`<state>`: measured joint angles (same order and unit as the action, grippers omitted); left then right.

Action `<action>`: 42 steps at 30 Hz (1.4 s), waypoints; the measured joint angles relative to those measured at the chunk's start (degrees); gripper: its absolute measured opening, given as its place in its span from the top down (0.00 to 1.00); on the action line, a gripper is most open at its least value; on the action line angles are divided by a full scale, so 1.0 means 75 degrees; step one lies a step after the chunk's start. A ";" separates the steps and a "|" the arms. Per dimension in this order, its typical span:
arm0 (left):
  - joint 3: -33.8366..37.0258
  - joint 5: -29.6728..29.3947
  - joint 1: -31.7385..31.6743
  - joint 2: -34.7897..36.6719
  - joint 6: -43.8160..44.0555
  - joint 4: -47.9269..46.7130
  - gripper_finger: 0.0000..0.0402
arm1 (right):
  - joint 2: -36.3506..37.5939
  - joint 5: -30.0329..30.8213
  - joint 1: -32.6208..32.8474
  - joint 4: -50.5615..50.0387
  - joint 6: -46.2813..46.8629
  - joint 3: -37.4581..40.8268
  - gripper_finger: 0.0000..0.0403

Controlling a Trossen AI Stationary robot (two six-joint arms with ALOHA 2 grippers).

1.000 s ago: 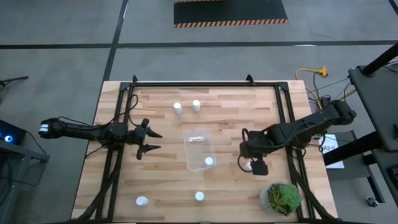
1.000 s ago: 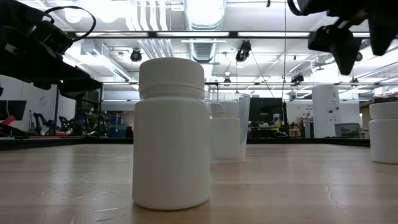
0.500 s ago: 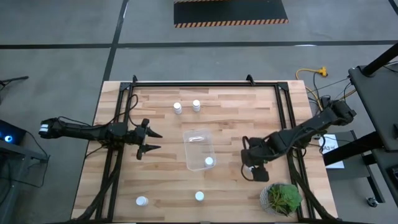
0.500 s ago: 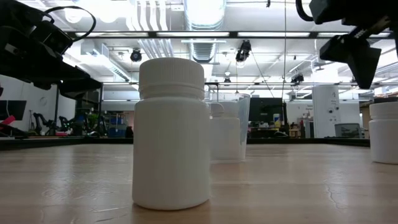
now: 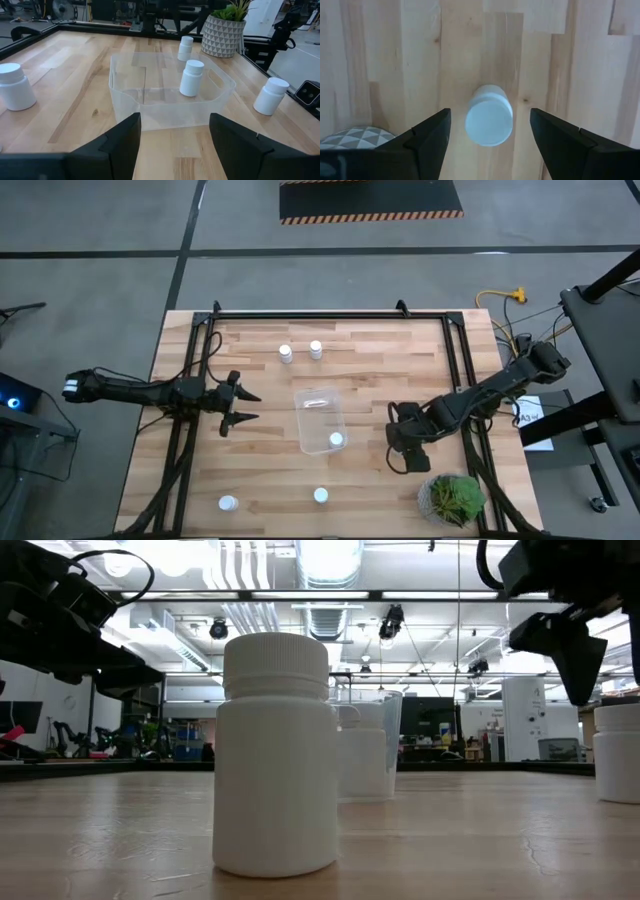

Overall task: Pick and place pill bottles into a basket
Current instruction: Put the white pill bottle into the transparent bin

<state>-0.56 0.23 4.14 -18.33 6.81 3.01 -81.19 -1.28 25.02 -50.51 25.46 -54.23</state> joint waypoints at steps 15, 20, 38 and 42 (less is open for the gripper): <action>0.0002 0.0001 0.0001 -0.0003 0.0003 0.0000 0.45 | 0.0000 -0.0006 -0.0006 0.0520 -0.0336 0.0542 0.37; 0.0002 0.0001 0.0002 -0.0003 0.0000 -0.0003 0.45 | 0.0000 -0.0015 -0.0006 0.0700 -0.0298 0.0726 0.38; 0.0001 0.0003 0.0000 -0.0003 0.0001 0.0000 0.45 | 0.0000 -0.0026 -0.0009 0.0826 -0.0365 0.0760 0.64; 0.0000 0.0002 0.0000 -0.0003 0.0002 -0.0003 0.45 | 0.0009 -0.0052 -0.0066 0.0784 -0.0376 0.0746 0.64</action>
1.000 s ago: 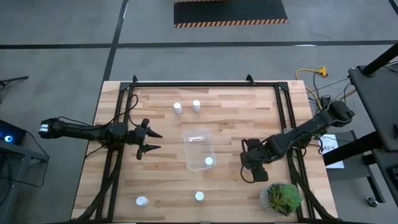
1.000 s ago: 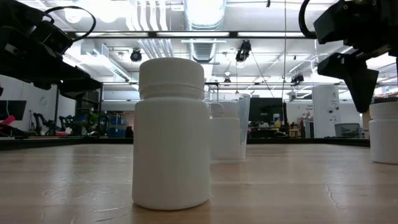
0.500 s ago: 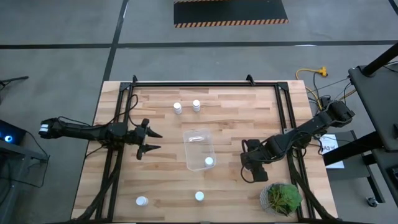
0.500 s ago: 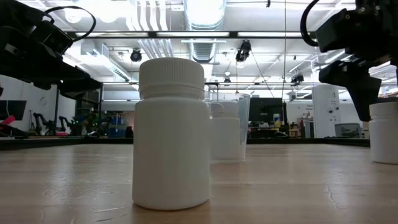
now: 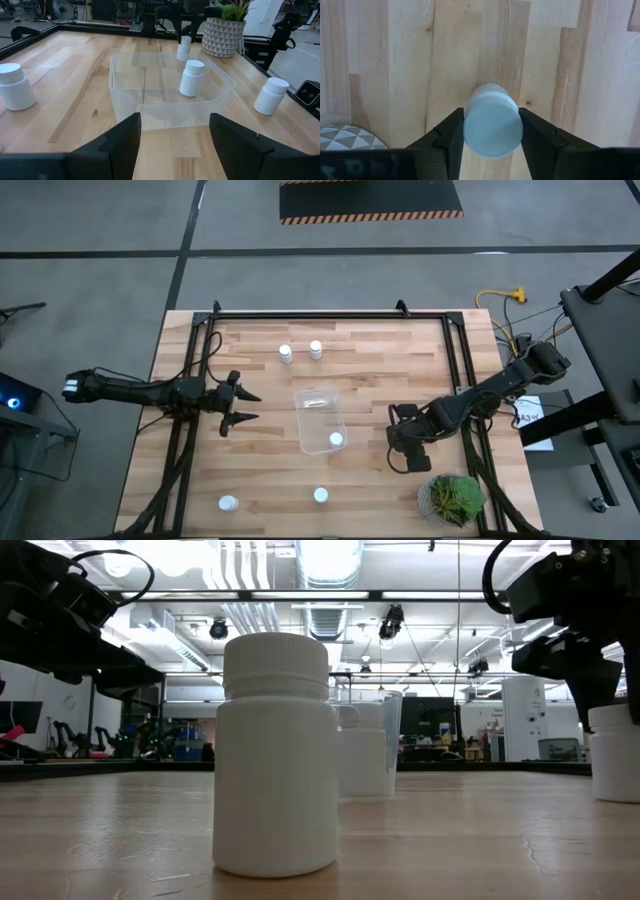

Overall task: Pick and place pill bottles into a basket
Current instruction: Put the white pill bottle into the transparent bin

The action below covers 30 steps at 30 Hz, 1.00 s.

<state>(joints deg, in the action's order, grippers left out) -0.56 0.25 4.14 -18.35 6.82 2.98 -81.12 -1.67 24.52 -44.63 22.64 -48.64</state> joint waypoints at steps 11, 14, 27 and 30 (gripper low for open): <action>0.0001 0.0000 0.0002 0.0000 0.0001 0.0002 0.45 | -0.0012 0.0023 -0.0944 -0.1212 -0.1101 -0.1490 0.64; 0.0003 0.0001 0.0000 0.0000 0.0001 0.0003 0.45 | -0.0171 0.0023 -0.1326 -0.1802 -0.1292 -0.2078 0.64; 0.0001 -0.0002 0.0001 0.0000 0.0000 0.0001 0.45 | -0.1851 0.0046 -0.2137 -0.3180 -0.2411 -0.5094 0.64; 0.0002 -0.0001 0.0003 0.0000 0.0001 0.0000 0.45 | -0.2296 0.0052 -0.2152 -0.3222 -0.2713 -0.5836 0.64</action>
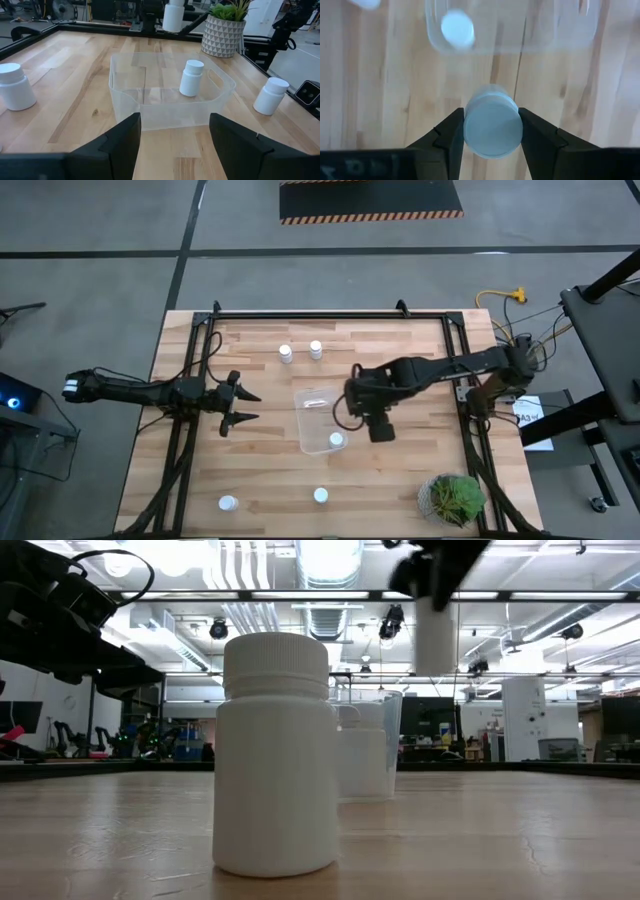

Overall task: Pick and place pill bottles into a basket
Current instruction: Put the white pill bottle into the transparent bin

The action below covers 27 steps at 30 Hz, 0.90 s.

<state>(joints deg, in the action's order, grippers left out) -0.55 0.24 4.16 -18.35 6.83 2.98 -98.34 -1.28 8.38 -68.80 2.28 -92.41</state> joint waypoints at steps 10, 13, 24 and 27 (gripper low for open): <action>0.0001 -0.0001 -0.0001 -0.0001 0.0000 0.0003 0.45 | -0.1548 0.0034 -0.0093 -0.0444 -0.0803 -0.2108 0.64; 0.0000 0.0002 0.0000 0.0000 -0.0003 0.0003 0.45 | -0.2018 0.0045 -0.0129 -0.0560 -0.0991 -0.2641 0.64; 0.0000 0.0002 -0.0001 0.0000 -0.0001 0.0004 0.45 | -0.2675 0.0050 -0.0303 -0.0493 -0.1409 -0.3073 0.64; 0.0001 0.0002 -0.0003 -0.0002 -0.0003 0.0003 0.45 | -0.2684 0.0050 -0.0331 -0.0358 -0.1467 -0.2843 0.64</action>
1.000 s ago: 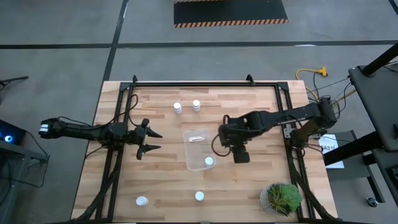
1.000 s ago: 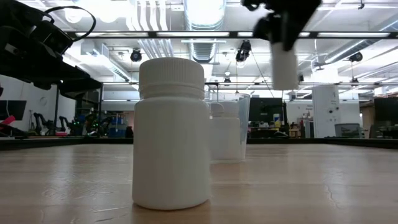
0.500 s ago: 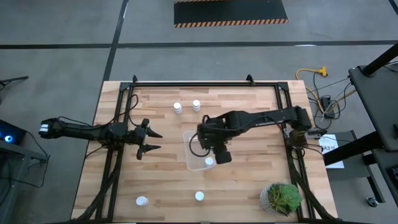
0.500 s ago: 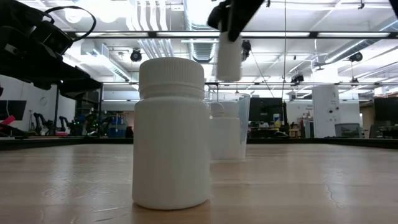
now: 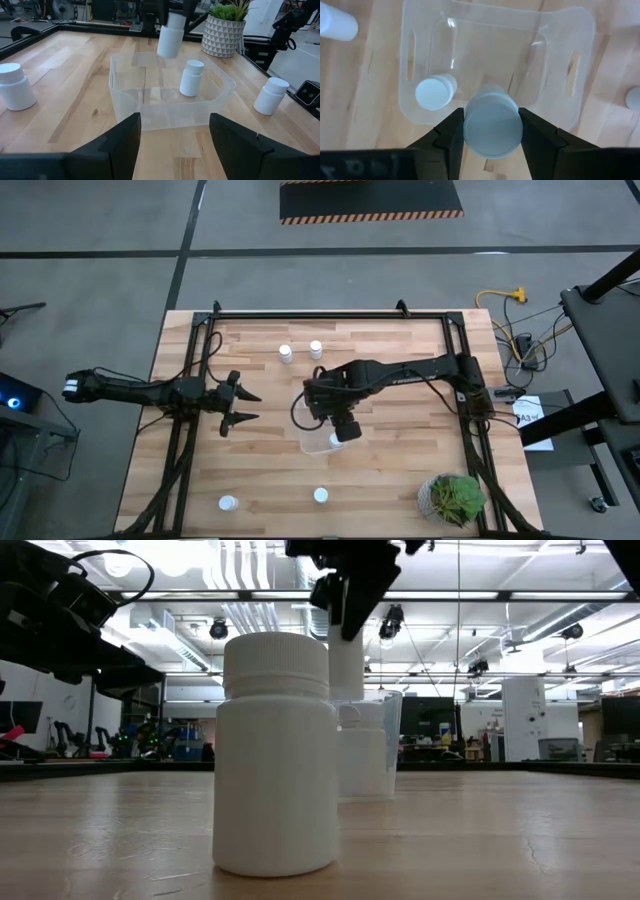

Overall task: Pick and place pill bottles into a basket
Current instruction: Put the white pill bottle into the transparent bin

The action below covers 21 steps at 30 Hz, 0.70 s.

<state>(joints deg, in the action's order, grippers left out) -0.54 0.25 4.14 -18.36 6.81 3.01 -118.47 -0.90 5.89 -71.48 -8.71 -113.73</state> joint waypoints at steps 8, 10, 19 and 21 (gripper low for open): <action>-0.0003 0.0000 0.0001 0.0002 0.0000 -0.0003 0.45 | 0.0071 -0.0001 0.0005 0.0872 0.0051 0.0876 0.64; -0.0002 0.0000 0.0003 0.0002 0.0001 -0.0001 0.45 | 0.0085 -0.0001 0.0005 0.0975 0.0079 0.1039 0.64; -0.0002 -0.0002 0.0002 0.0002 0.0000 0.0000 0.45 | 0.0066 -0.0001 0.0008 0.1591 0.0105 0.1656 0.64; -0.0002 -0.0001 0.0002 0.0002 0.0002 -0.0003 0.45 | 0.0066 0.0002 0.0008 0.1668 0.0106 0.1711 0.64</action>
<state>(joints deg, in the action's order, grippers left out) -0.55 0.25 4.16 -18.35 6.82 2.98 -117.97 -0.89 5.96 -58.97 -7.92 -100.90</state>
